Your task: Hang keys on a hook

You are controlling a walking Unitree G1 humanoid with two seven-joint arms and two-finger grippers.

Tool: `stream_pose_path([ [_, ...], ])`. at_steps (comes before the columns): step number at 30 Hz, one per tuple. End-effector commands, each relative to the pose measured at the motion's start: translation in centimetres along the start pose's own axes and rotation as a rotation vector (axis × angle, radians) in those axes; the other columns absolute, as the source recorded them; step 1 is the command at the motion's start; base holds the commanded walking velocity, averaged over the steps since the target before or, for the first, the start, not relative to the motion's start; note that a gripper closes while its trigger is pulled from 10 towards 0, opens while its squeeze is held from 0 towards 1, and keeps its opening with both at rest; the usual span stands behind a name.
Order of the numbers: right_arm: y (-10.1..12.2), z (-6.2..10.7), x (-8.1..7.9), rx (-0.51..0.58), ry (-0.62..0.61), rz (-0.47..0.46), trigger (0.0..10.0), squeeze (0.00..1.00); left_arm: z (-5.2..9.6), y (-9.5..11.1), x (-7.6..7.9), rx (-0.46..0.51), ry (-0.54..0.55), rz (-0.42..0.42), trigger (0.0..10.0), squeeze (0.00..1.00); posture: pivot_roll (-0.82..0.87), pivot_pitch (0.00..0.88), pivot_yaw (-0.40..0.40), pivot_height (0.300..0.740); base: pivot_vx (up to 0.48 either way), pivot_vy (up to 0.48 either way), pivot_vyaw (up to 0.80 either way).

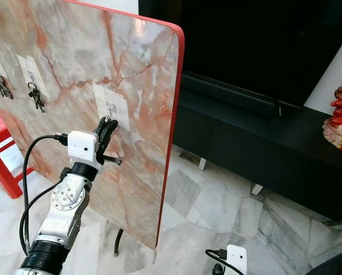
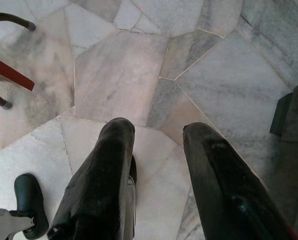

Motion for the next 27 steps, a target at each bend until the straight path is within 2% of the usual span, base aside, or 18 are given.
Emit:
stream_pose_path([
  [1,0.17,-0.01,0.23,0.004,-0.005,0.006,10.0,0.0,-0.3,0.45,-0.14,0.011,0.009,0.002,10.0,0.0,0.07,0.0,-0.109,0.74,0.0,0.0,0.0],
  [27,0.44,-0.07,-0.13,0.009,0.003,0.012,10.0,0.0,-0.94,0.24,-0.14,-0.001,0.022,0.048,10.0,0.0,0.07,0.0,-0.113,0.74,0.0,0.0,0.0],
])
Point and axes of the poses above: a point about 5 cm out from each wrist's last joint towards the gripper, its own z axis pointing back from the gripper into the wrist, its own y axis along the axis of the wrist's last joint, x = y × z, the point moved 4 cm from there along -z, pointing out of the wrist towards the gripper, and after that the axes turned 1 degree about z, right-handed, at the moved point
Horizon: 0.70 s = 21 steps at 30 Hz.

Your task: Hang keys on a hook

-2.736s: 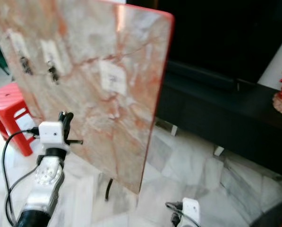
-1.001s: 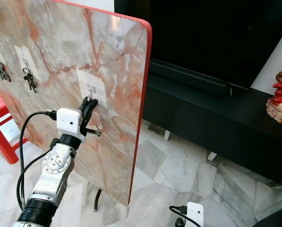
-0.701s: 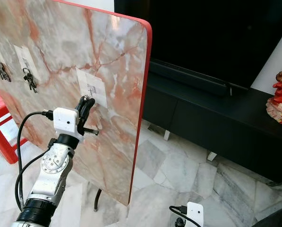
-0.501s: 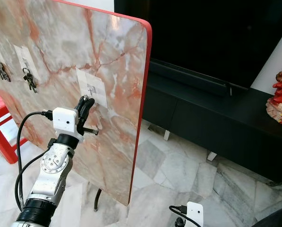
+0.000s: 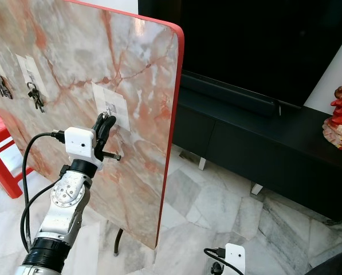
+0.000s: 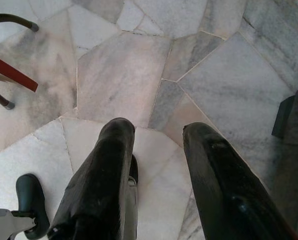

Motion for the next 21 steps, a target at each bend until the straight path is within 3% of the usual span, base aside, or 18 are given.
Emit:
stream_pose_path([
  [1,0.18,-0.01,0.27,0.003,-0.005,0.007,10.0,0.0,-0.44,0.03,-0.07,-0.003,0.007,0.019,10.0,0.0,0.07,0.0,-0.113,0.74,0.0,0.0,0.0],
  [21,-0.32,0.06,0.39,-0.014,0.003,0.006,10.0,0.0,-0.23,-0.75,0.54,-0.043,-0.014,0.048,10.0,0.0,0.07,0.0,-0.112,0.74,0.0,0.0,0.0],
])
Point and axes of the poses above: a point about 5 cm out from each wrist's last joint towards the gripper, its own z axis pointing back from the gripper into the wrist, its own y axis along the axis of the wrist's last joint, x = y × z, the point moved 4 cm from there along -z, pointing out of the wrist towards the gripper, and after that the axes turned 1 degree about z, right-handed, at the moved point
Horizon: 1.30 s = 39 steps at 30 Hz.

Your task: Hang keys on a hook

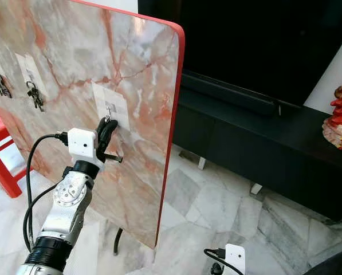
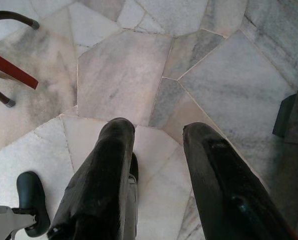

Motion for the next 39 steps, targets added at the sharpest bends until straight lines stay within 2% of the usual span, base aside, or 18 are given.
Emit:
stream_pose_path([
  [1,-0.2,0.0,0.4,-0.01,-0.008,0.006,10.0,0.0,-0.1,0.1,0.2,0.0,-0.012,0.003,10.0,0.0,0.07,0.0,-0.112,0.74,0.0,0.0,0.0],
  [24,-0.2,0.0,0.3,-0.01,-0.005,0.008,10.0,0.0,0.7,-0.7,0.6,-0.035,-0.017,0.007,10.0,0.0,0.07,0.0,-0.115,0.74,0.0,0.0,0.0],
  [32,-0.1,0.0,0.3,-0.009,-0.003,0.009,10.0,0.0,0.5,-0.8,0.5,-0.041,-0.009,-0.003,10.0,0.0,0.07,0.0,-0.114,0.74,0.0,0.0,0.0],
  [36,-0.1,0.0,0.2,-0.009,-0.004,0.009,10.0,0.0,0.4,-1.7,0.5,-0.095,-0.015,-0.031,10.0,0.0,0.07,0.0,-0.113,0.74,0.0,0.0,0.0],
  [38,-0.1,0.0,0.3,-0.01,-0.004,0.009,10.0,0.0,0.5,-1.8,0.5,-0.097,-0.012,-0.024,10.0,0.04,0.07,0.0,-0.113,0.74,0.0,0.0,0.0],
  [39,-0.1,0.0,0.3,-0.01,-0.004,0.009,10.0,0.0,0.5,-1.8,0.5,-0.096,-0.013,-0.023,10.0,0.26,0.06,0.0,-0.113,0.74,0.0,0.0,0.0],
])
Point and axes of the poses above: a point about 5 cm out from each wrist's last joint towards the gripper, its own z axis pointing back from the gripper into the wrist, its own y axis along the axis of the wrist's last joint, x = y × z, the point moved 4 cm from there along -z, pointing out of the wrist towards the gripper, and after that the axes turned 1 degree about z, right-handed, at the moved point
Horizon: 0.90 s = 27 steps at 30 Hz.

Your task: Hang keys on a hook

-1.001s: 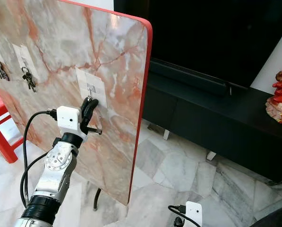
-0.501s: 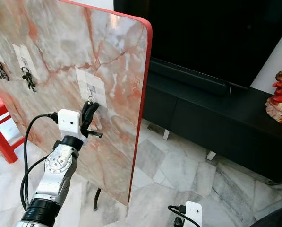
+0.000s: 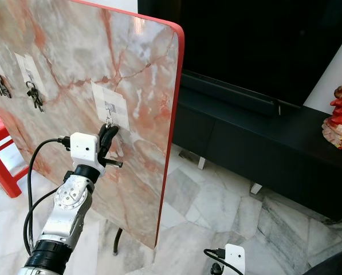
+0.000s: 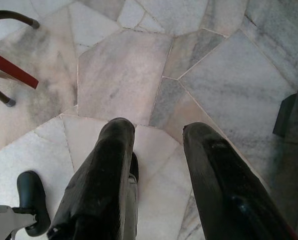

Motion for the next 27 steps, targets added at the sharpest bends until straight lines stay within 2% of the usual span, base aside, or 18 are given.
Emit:
stream_pose_path([
  [1,-0.1,0.0,0.3,-0.009,-0.007,0.008,10.0,0.0,0.0,-0.6,0.4,-0.029,-0.013,0.005,10.0,0.52,0.06,0.0,-0.115,0.74,0.0,0.0,0.0],
  [2,-0.1,0.0,0.3,-0.009,-0.008,0.008,10.0,0.0,0.0,-0.5,0.5,-0.027,-0.013,0.007,10.0,0.6,0.06,0.0,-0.115,0.74,0.0,0.0,0.0],
  [4,-0.1,0.0,0.3,-0.009,-0.008,0.008,10.0,0.0,0.0,-0.5,0.5,-0.027,-0.012,0.007,10.0,0.61,0.06,0.0,-0.115,0.74,0.0,0.0,0.0],
  [16,-0.2,0.0,0.4,-0.009,-0.007,0.012,10.0,0.0,-0.1,0.2,0.7,0.003,-0.014,0.027,10.0,0.6,0.06,0.0,-0.119,0.74,0.0,0.0,0.0],
  [27,-0.2,0.0,0.4,-0.01,-0.006,0.012,10.0,0.0,0.5,0.6,0.4,0.021,-0.01,0.034,10.0,0.59,0.06,0.0,-0.12,0.74,0.0,0.0,0.0],
])
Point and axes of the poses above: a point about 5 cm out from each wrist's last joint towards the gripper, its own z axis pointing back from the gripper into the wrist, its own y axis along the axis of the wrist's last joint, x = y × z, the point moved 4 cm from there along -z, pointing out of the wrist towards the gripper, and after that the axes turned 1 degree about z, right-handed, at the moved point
